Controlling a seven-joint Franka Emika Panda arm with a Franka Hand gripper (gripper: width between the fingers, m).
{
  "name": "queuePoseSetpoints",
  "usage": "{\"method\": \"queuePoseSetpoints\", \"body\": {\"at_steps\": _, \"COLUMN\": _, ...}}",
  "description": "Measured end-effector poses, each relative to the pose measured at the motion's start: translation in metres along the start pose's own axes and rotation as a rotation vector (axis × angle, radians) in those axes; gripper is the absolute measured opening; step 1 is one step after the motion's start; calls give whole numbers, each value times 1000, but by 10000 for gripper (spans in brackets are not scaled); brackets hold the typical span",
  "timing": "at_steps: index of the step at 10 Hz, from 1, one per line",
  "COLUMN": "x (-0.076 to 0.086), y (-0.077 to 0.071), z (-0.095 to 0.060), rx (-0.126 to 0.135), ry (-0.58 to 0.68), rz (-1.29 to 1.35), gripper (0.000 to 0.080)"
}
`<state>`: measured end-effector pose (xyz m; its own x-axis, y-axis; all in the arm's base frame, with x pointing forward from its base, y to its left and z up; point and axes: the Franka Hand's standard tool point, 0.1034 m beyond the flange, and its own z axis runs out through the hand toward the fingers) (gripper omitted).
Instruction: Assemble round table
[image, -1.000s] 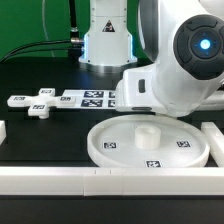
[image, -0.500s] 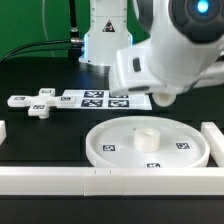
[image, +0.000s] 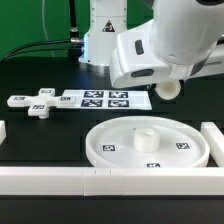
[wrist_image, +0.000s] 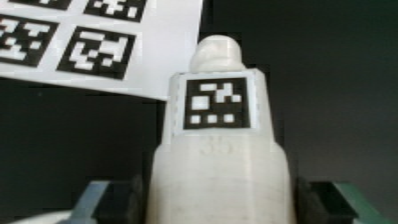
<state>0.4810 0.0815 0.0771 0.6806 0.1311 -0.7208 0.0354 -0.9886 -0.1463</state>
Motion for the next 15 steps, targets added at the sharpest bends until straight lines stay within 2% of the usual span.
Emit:
{"method": "queuePoseSetpoints", "body": {"at_steps": 1, "x": 6, "y": 0, "z": -10, "rx": -6, "ry": 78, "rz": -31, "gripper": 407}}
{"method": "queuePoseSetpoints", "body": {"at_steps": 2, "x": 4, "y": -1, "z": -27, "rx": -13, "ry": 132, "rz": -56, "gripper": 407}}
{"method": "queuePoseSetpoints", "body": {"at_steps": 3, "x": 10, "y": -3, "z": -51, "rx": -26, "ry": 239, "rz": -89, "gripper": 407}}
{"method": "queuePoseSetpoints", "body": {"at_steps": 4, "x": 8, "y": -4, "z": -61, "rx": -32, "ry": 290, "rz": -96, "gripper": 407}}
{"method": "queuePoseSetpoints", "body": {"at_steps": 5, "x": 16, "y": -3, "z": -65, "rx": -41, "ry": 392, "rz": -92, "gripper": 407}}
{"method": "queuePoseSetpoints", "body": {"at_steps": 6, "x": 16, "y": -1, "z": -66, "rx": -51, "ry": 473, "rz": -88, "gripper": 407}}
{"method": "queuePoseSetpoints", "body": {"at_steps": 8, "x": 17, "y": 2, "z": -67, "rx": -65, "ry": 570, "rz": -85, "gripper": 407}}
{"method": "queuePoseSetpoints", "body": {"at_steps": 9, "x": 22, "y": 5, "z": -82, "rx": -90, "ry": 650, "rz": -131, "gripper": 407}}
{"method": "queuePoseSetpoints", "body": {"at_steps": 11, "x": 23, "y": 21, "z": -113, "rx": -144, "ry": 822, "rz": -192, "gripper": 407}}
{"method": "queuePoseSetpoints", "body": {"at_steps": 12, "x": 24, "y": 25, "z": -119, "rx": -157, "ry": 897, "rz": -189, "gripper": 407}}
{"method": "queuePoseSetpoints", "body": {"at_steps": 14, "x": 28, "y": 33, "z": -117, "rx": -187, "ry": 1043, "rz": -189, "gripper": 407}}
{"method": "queuePoseSetpoints", "body": {"at_steps": 15, "x": 31, "y": 36, "z": -122, "rx": -216, "ry": 1122, "rz": -197, "gripper": 407}}
